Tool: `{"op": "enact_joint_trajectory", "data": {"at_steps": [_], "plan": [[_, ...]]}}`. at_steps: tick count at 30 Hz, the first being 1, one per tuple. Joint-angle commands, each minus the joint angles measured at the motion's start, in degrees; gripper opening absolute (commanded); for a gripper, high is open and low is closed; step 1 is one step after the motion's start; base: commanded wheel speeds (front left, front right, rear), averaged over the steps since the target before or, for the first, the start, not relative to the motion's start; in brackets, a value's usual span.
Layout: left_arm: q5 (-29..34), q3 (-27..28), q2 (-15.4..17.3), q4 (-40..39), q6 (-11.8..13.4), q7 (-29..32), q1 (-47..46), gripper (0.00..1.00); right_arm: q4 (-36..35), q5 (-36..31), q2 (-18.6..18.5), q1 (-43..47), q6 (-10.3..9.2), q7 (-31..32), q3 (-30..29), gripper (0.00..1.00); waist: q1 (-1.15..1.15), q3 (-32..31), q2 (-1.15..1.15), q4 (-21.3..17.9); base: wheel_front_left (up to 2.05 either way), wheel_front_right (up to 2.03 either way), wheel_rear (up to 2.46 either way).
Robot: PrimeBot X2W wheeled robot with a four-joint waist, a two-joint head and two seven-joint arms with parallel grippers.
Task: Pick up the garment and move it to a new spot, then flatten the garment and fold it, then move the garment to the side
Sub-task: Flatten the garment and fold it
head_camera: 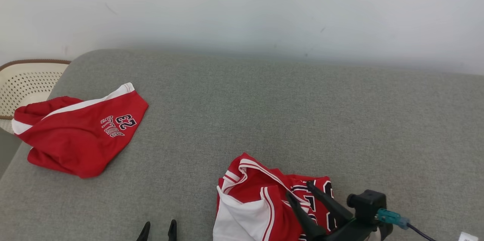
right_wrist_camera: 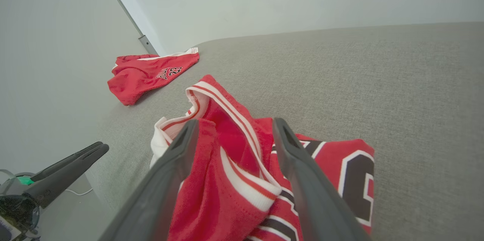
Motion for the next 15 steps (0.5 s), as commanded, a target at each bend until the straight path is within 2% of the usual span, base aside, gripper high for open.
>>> {"op": "enact_joint_trajectory", "data": {"at_steps": [1, 8, 12, 13, 15], "plan": [[0.6, -0.1, 0.1, 0.1, -0.1, 0.0, 0.6, 1.00, -0.3, -0.7, 0.3, 0.2, -0.01, 0.3, 0.5, 1.00, 0.00, 0.1, 0.00, 0.3, 0.00, 0.00, 0.00], [0.2, -0.6, 0.1, 0.5, -0.1, 0.0, 0.2, 1.00, 0.8, -1.4, 1.9, -2.2, -0.01, 3.0, 3.3, 0.99, 0.00, 0.5, 0.00, 2.5, 0.00, 0.00, 0.00], [0.5, -0.3, 0.1, 0.6, -0.2, 0.0, 0.6, 1.00, 2.7, -2.1, 2.7, -3.0, -0.01, 3.6, 2.9, 0.84, 0.00, 0.6, 0.00, 3.5, 0.00, 0.00, 0.00], [0.6, -0.2, 0.1, 0.6, -0.3, 0.0, 0.7, 1.00, 3.3, -2.2, 2.9, -3.1, -0.01, 3.9, 2.6, 0.77, 0.00, 0.5, 0.00, 3.7, 0.00, 0.00, 0.00], [0.6, -0.2, 0.1, 0.6, -0.3, 0.0, 1.0, 1.00, 4.2, -2.5, 3.2, -3.2, -0.01, 4.2, 2.1, 0.68, 0.00, 0.6, 0.00, 3.9, 0.00, 0.00, 0.00]]}}
